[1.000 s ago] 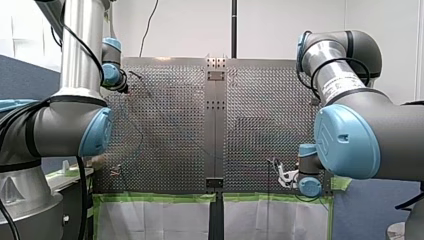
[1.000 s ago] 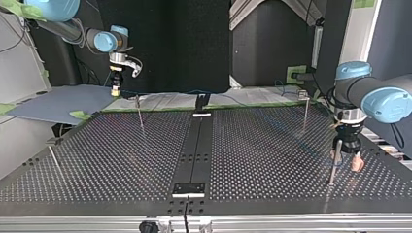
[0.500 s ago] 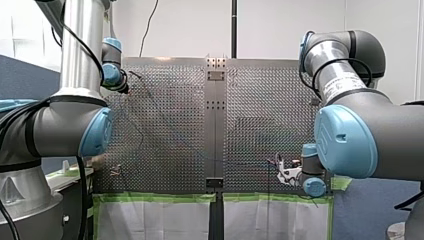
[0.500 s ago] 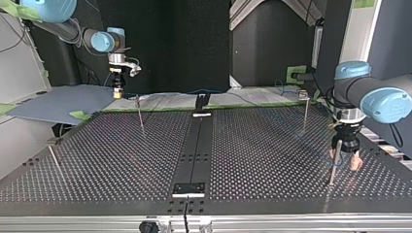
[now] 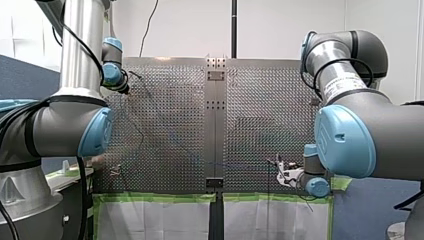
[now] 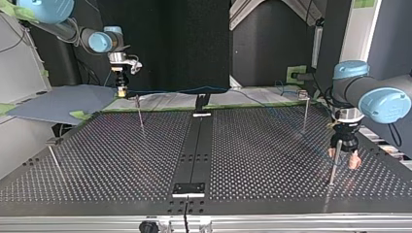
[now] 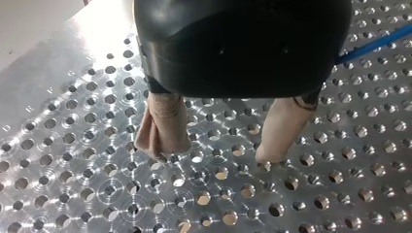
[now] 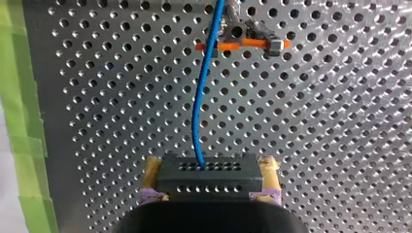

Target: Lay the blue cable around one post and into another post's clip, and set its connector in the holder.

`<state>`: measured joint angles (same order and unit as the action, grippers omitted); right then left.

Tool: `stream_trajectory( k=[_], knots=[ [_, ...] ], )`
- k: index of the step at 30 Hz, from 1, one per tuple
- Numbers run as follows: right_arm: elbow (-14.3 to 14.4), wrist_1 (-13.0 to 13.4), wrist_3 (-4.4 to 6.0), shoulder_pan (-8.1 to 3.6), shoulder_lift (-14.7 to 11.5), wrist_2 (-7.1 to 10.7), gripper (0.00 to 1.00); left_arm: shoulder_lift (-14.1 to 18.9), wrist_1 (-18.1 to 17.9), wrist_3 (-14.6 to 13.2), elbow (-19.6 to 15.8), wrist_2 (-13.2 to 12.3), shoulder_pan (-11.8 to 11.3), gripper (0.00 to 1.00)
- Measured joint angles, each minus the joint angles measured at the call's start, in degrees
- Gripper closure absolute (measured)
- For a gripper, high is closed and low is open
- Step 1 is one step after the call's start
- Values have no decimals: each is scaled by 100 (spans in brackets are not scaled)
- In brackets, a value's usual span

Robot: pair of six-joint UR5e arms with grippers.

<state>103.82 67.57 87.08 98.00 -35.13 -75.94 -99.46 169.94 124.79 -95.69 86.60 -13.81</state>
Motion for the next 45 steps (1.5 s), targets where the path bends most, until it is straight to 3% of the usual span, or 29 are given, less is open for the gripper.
stream_trajectory(
  k=[9, 23, 30, 39, 45],
  knots=[
    [-1, -8, 76, -142, 8, 396, 100, 1, 5, -4, 1, 1, 3, 0],
    [0, 40, 194, -305, 18, 320, 100, 4, 91, 5, 0, 72, 17, 0],
    [-1, 21, 194, -311, 26, 316, 100, 3, 146, 297, -1, 70, 38, 0],
    [1, 10, 189, -313, 30, 316, 100, 24, 156, 727, -10, -214, 94, 0],
    [1, -3, 184, -312, 34, 316, 100, 91, 93, 1058, -114, -235, 73, 0]
  ],
)
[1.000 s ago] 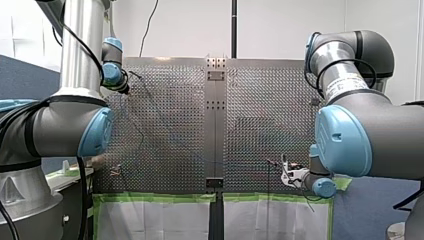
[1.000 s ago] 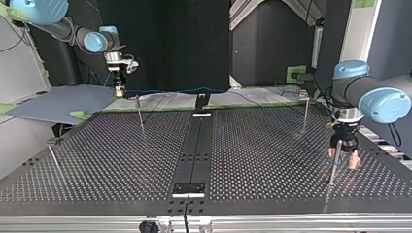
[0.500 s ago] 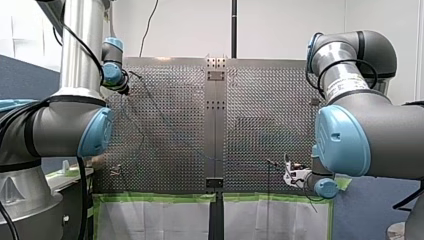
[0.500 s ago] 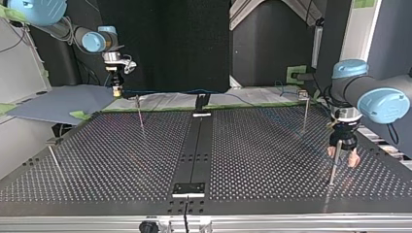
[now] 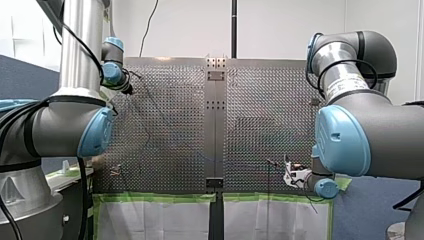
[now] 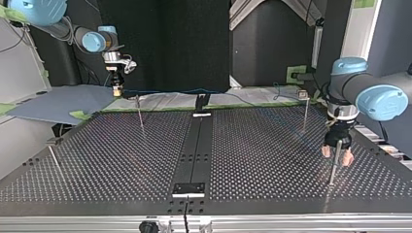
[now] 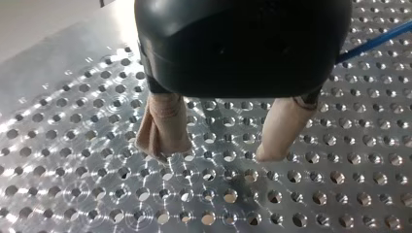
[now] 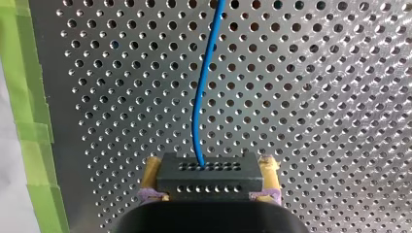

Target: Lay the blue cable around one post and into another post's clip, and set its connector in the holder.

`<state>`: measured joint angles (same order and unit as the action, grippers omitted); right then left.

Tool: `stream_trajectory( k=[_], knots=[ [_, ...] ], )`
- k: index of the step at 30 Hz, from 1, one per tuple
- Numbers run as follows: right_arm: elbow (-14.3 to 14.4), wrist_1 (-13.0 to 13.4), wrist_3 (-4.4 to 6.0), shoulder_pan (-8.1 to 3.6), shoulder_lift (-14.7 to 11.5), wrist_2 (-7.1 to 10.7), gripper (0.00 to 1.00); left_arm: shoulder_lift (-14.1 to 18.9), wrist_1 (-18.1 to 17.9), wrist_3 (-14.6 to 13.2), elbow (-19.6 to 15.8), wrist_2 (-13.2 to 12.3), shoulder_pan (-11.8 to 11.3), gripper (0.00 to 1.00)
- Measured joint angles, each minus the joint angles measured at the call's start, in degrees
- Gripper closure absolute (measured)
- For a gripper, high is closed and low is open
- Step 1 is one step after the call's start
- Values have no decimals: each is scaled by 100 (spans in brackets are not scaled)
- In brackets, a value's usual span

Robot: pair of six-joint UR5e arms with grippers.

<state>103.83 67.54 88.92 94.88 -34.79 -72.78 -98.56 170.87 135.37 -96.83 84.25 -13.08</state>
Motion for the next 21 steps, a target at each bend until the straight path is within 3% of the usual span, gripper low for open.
stream_trajectory(
  k=[11, 21],
  knots=[
    [-2, 0, -11, 4, 1, 0, 100, 144, 6, 558, -29, 85, 23, 0],
    [0, 22, 4, 11, 2, 0, 100, 159, 430, 1069, -27, 306, 59, 0]
  ],
)
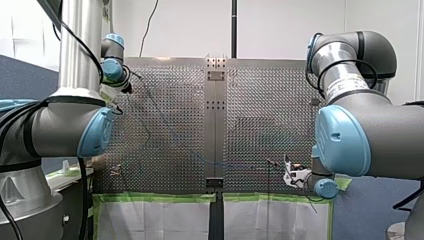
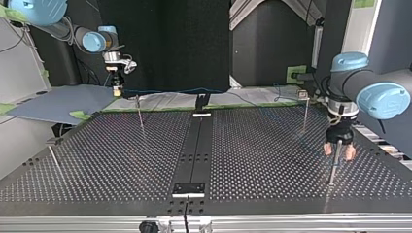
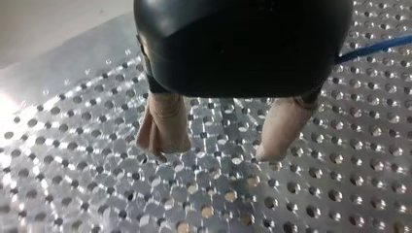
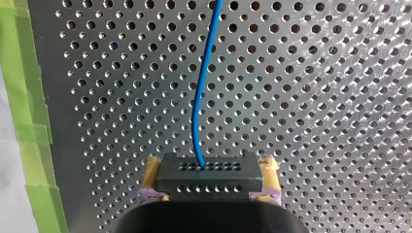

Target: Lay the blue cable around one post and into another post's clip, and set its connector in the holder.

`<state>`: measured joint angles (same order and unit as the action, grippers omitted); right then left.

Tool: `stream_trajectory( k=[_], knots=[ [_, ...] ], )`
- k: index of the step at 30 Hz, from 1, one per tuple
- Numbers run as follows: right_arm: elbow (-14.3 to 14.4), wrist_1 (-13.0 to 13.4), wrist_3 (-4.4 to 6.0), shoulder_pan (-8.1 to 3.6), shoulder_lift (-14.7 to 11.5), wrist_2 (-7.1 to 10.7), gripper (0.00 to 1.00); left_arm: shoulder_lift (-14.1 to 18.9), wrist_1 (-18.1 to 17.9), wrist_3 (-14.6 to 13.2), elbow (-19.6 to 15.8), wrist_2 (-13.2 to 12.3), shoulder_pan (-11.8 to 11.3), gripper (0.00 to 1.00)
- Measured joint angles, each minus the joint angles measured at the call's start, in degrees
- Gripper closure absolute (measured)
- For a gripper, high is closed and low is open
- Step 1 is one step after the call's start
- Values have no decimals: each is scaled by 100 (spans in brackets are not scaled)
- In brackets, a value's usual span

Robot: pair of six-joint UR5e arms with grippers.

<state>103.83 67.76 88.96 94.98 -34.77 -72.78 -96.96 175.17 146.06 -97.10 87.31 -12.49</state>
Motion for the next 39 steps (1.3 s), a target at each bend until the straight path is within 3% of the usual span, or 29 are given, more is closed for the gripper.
stream_trajectory(
  k=[8, 12, 19, 39],
  knots=[
    [-1, 1, -5, 10, 0, 0, 100, 13, 381, 377, 0, 12, 6, 0],
    [0, -1, -14, 15, 0, 0, 100, 100, 572, 575, 0, -104, 6, 0],
    [-1, -12, -23, 24, 0, 0, 100, 241, 696, 902, -1, -246, -6, 0],
    [1, -1, -35, 33, 6, -3, 100, 441, 984, 1526, -218, -204, -138, 0]
  ],
)
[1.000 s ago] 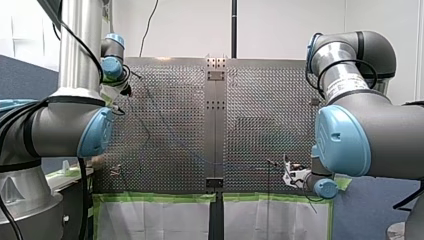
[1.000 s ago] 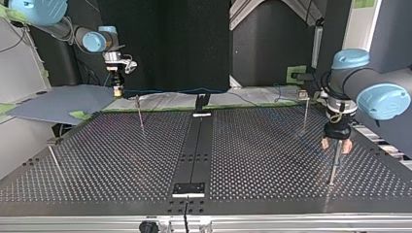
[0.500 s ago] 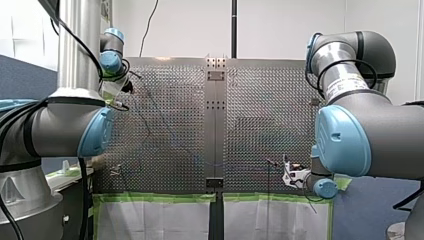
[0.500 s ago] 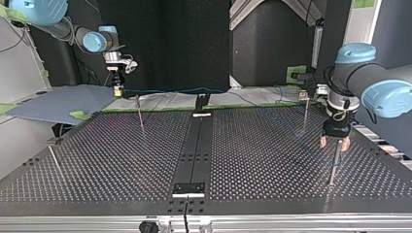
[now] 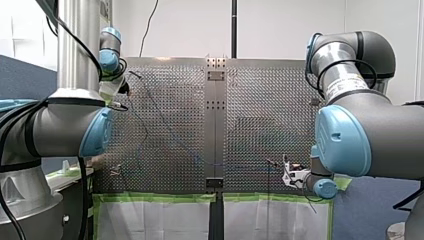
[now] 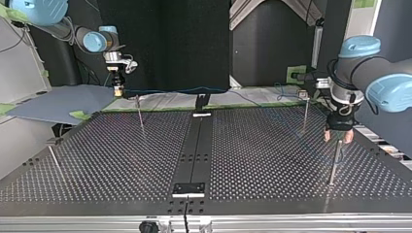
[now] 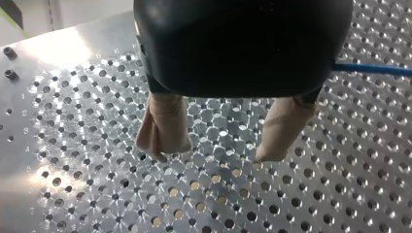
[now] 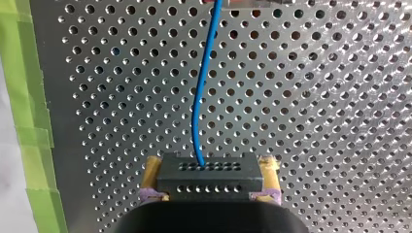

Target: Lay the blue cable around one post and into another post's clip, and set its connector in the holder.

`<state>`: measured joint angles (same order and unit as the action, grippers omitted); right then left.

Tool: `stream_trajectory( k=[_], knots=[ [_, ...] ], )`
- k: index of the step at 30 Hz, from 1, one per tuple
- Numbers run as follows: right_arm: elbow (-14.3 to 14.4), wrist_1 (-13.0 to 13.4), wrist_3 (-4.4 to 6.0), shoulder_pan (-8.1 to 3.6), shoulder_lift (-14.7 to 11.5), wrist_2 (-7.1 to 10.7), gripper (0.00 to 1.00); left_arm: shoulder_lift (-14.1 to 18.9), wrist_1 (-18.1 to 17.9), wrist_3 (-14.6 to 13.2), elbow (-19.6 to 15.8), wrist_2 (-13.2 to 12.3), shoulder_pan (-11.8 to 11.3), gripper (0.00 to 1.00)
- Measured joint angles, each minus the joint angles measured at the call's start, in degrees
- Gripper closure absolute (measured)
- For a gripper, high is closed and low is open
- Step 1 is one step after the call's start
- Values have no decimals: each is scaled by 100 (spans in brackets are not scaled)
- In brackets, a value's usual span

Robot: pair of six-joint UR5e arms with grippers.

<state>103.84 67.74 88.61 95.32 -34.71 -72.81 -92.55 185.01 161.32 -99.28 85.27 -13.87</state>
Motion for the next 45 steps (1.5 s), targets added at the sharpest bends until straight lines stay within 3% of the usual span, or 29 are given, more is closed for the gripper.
stream_trajectory(
  k=[10, 15, 22, 36, 45],
  knots=[
    [0, 3, 0, 7, 9, -5, 100, 264, -32, 487, -35, -434, -16, 0],
    [0, 4, 0, 9, 11, -5, 100, 339, -137, 755, -239, -607, -100, 0],
    [0, 2, -7, 9, 20, -5, 100, 352, -303, 1136, -551, -661, -205, 0],
    [1, 11, -9, 10, 45, -5, 100, 354, -194, 1821, -632, -668, -365, 0],
    [0, 13, -9, 10, 50, -5, 100, 350, -278, 2299, -634, -858, -442, 0]
  ],
)
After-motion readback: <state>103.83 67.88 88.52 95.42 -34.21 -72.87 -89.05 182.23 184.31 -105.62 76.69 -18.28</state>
